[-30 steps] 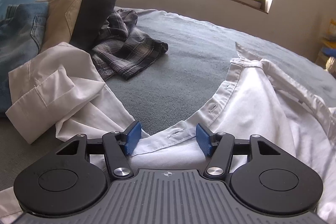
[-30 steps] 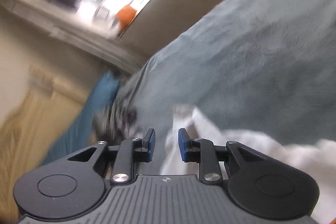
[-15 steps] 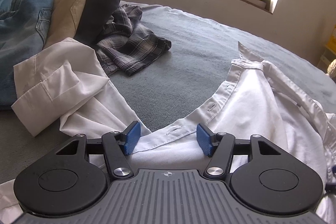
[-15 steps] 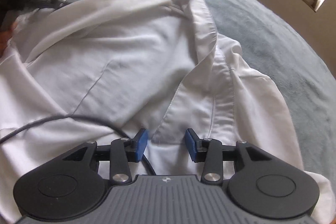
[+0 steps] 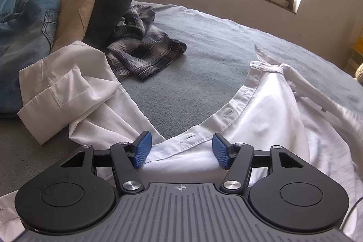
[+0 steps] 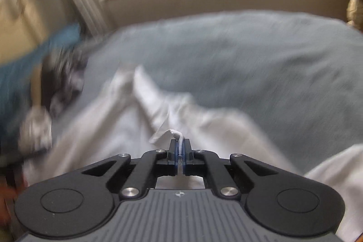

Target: Fold clothes

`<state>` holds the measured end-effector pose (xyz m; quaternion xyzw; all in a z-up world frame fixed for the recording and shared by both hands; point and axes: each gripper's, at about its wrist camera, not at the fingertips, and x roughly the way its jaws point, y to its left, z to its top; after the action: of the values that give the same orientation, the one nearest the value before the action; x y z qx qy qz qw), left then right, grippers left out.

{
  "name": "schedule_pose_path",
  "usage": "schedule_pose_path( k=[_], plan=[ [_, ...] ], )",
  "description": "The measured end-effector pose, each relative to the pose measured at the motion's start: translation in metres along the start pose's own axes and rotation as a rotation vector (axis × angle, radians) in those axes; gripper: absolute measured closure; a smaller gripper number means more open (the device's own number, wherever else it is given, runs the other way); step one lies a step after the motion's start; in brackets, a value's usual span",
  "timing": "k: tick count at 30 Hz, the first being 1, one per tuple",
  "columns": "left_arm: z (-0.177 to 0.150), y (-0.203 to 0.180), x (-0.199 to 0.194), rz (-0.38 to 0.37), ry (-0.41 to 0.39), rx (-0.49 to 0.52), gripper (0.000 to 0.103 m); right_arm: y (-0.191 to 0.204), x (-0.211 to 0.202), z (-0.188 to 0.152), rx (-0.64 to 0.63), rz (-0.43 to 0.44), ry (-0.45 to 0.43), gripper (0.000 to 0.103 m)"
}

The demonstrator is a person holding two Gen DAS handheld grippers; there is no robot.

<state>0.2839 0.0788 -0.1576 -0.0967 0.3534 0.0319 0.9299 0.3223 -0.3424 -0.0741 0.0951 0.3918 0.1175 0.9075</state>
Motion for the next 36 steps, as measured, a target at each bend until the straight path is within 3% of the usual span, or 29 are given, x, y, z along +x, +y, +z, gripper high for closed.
schedule_pose_path(
  k=[5, 8, 10, 13, 16, 18, 21, 24, 29, 30, 31, 32, 36],
  plan=[
    [0.0, -0.001, -0.001, 0.001, 0.005, -0.002, 0.044, -0.056, -0.003, 0.056, 0.192, -0.116, -0.149, 0.1],
    [0.002, -0.001, -0.001, 0.005, 0.013, 0.004, 0.044, -0.088, 0.021, 0.072, 0.267, -0.202, -0.167, 0.1],
    [0.002, -0.002, -0.001, 0.009, 0.022, 0.007, 0.044, -0.105, 0.044, 0.076, 0.293, -0.237, -0.138, 0.1],
    [0.004, -0.002, -0.001, 0.014, 0.036, 0.008, 0.044, -0.13, 0.089, 0.075, 0.366, -0.246, -0.027, 0.098],
    [0.006, -0.002, -0.002, 0.018, 0.049, -0.006, 0.044, -0.151, 0.111, 0.061, 0.448, -0.34, 0.056, 0.079],
    [0.008, -0.001, -0.004, 0.02, 0.053, -0.021, 0.044, -0.164, 0.101, 0.051, 0.509, -0.324, 0.027, 0.071],
    [0.011, -0.001, -0.009, 0.031, 0.053, -0.038, 0.04, -0.177, 0.07, 0.038, 0.524, -0.377, -0.008, 0.065],
    [0.013, -0.005, -0.021, 0.046, 0.036, -0.035, 0.038, -0.194, 0.023, 0.023, 0.443, -0.491, -0.047, 0.065],
    [0.015, -0.017, -0.048, 0.064, -0.012, -0.01, 0.038, -0.249, -0.096, -0.032, 0.524, -0.561, -0.164, 0.065],
    [0.015, -0.019, -0.055, 0.068, -0.024, -0.005, 0.038, -0.257, -0.124, -0.045, 0.533, -0.534, -0.191, 0.085],
    [0.016, -0.021, -0.063, 0.071, -0.036, 0.0, 0.038, -0.263, -0.151, -0.058, 0.534, -0.492, -0.209, 0.089],
    [0.016, -0.023, -0.072, 0.073, -0.05, 0.006, 0.038, -0.262, -0.173, -0.067, 0.499, -0.445, -0.21, 0.088],
    [-0.008, -0.041, -0.099, -0.007, -0.02, 0.07, 0.037, -0.213, -0.259, -0.1, 0.188, -0.486, -0.209, 0.081]
  ],
)
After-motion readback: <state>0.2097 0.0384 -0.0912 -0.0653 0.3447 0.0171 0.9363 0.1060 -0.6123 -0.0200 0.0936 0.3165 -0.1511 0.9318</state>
